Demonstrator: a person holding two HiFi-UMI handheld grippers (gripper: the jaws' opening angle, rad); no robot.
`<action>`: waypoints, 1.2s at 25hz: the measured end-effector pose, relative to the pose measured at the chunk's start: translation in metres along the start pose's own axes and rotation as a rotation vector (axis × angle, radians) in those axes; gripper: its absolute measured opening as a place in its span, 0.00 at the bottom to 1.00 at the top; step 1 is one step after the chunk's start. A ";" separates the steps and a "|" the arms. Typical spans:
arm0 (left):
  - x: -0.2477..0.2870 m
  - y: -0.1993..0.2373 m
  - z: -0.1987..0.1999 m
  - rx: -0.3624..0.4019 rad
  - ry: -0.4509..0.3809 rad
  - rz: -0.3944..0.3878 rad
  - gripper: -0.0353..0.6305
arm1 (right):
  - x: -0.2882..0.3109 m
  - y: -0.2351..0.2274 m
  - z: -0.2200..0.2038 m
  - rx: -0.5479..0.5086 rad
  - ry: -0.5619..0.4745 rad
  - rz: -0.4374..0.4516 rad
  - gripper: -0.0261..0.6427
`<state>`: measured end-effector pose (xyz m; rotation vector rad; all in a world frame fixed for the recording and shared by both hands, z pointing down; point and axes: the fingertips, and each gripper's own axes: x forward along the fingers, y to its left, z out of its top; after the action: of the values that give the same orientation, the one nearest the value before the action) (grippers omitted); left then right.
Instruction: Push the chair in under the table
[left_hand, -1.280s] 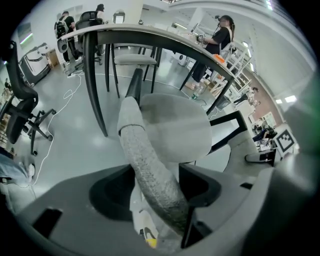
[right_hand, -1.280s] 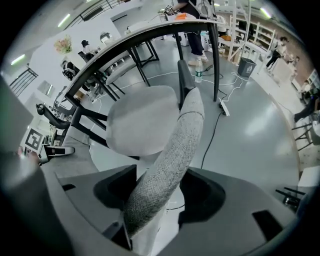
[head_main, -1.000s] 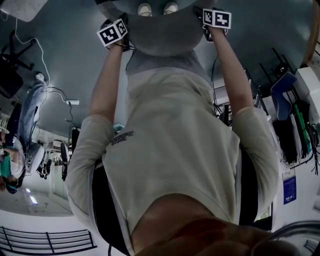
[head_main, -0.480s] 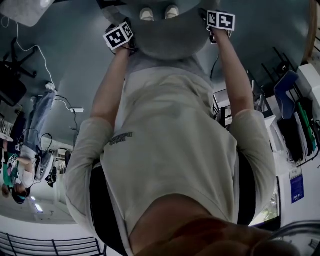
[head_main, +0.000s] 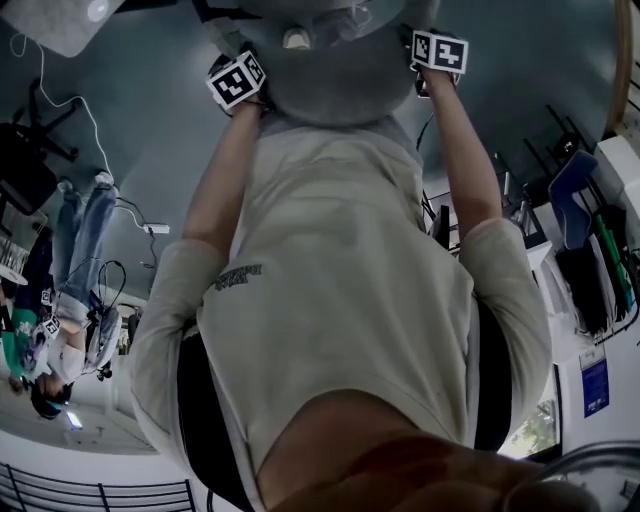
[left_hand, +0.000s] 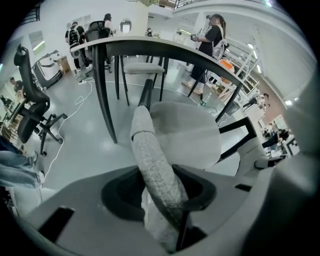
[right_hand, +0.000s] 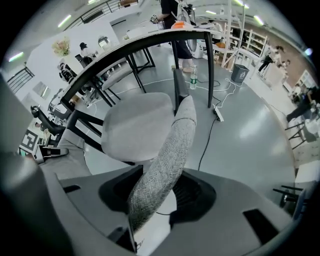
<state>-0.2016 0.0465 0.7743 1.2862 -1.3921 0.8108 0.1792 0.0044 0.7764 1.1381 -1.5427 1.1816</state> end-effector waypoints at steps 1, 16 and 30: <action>0.000 0.000 0.007 0.001 -0.006 0.002 0.31 | 0.000 0.001 0.006 0.002 -0.004 0.001 0.31; 0.021 -0.009 0.094 -0.052 -0.055 0.026 0.29 | 0.019 -0.003 0.119 -0.042 -0.041 0.020 0.30; 0.046 -0.034 0.182 -0.089 -0.100 0.016 0.29 | 0.033 -0.020 0.219 -0.072 -0.046 0.019 0.31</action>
<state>-0.2074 -0.1443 0.7681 1.2628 -1.5027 0.6949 0.1695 -0.2174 0.7720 1.1119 -1.6209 1.1101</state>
